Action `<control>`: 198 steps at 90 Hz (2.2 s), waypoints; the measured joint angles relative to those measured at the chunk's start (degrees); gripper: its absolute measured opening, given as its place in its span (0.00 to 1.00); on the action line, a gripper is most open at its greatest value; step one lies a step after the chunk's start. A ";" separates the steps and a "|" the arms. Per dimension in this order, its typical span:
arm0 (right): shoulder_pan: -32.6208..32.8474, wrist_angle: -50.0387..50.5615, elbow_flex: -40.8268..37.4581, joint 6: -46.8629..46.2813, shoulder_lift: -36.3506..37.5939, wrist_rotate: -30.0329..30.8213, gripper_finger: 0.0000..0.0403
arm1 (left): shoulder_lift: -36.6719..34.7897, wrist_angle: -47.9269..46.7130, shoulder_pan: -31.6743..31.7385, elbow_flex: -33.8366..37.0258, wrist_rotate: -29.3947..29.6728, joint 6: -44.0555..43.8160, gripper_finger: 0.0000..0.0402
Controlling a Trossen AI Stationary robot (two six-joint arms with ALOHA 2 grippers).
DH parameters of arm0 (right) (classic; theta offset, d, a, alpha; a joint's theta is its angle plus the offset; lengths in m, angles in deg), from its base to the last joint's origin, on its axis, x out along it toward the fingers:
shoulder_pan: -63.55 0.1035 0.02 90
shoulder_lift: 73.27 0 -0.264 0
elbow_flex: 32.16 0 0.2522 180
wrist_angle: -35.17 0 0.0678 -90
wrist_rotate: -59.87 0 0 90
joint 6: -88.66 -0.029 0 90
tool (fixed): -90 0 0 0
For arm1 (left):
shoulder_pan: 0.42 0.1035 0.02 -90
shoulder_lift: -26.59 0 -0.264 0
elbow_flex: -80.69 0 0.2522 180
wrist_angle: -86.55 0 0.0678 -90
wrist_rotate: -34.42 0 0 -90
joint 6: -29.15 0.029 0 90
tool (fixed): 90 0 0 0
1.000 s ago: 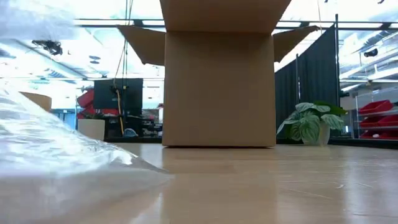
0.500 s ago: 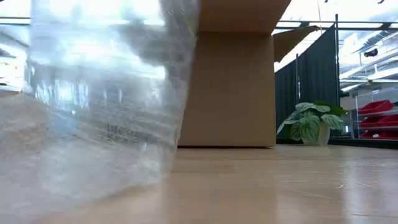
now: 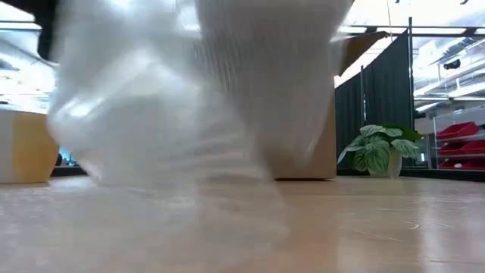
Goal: Wrap mug
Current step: Wrap the yellow mug with the bubble wrap
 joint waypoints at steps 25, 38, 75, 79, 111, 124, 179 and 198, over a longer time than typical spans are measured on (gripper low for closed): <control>-2.90 6.81 0.02 -3.49 -7.62 -4.69 0.53 | 0.07 28.96 8.68 6.65 -19.76 22.77 0.00; -3.55 9.13 0.02 -3.58 -11.79 -6.79 0.53 | 0.07 39.78 11.67 6.90 -23.67 35.52 0.01; -3.52 30.37 0.01 -9.40 -18.67 -8.92 0.48 | 0.02 43.54 10.18 6.72 -48.78 36.64 0.25; -2.95 30.40 -0.23 -9.43 -18.73 -9.40 0.48 | 0.02 42.42 8.62 6.70 -51.57 34.35 0.25; -1.53 30.24 -0.96 -12.22 -18.47 -8.52 0.47 | 13.77 37.15 -4.35 6.66 -54.69 10.81 0.26; -0.52 34.37 -0.96 -13.98 -18.45 -11.13 0.47 | 19.95 37.19 -5.74 6.67 -59.73 1.28 0.26; 1.93 44.29 -0.10 -13.97 -16.29 -10.95 0.44 | 20.37 36.95 -15.31 6.79 -76.01 -15.38 0.26; 2.44 40.16 -0.62 -14.18 -9.60 -8.32 0.39 | 20.15 33.92 -18.74 6.61 -77.23 -18.72 0.26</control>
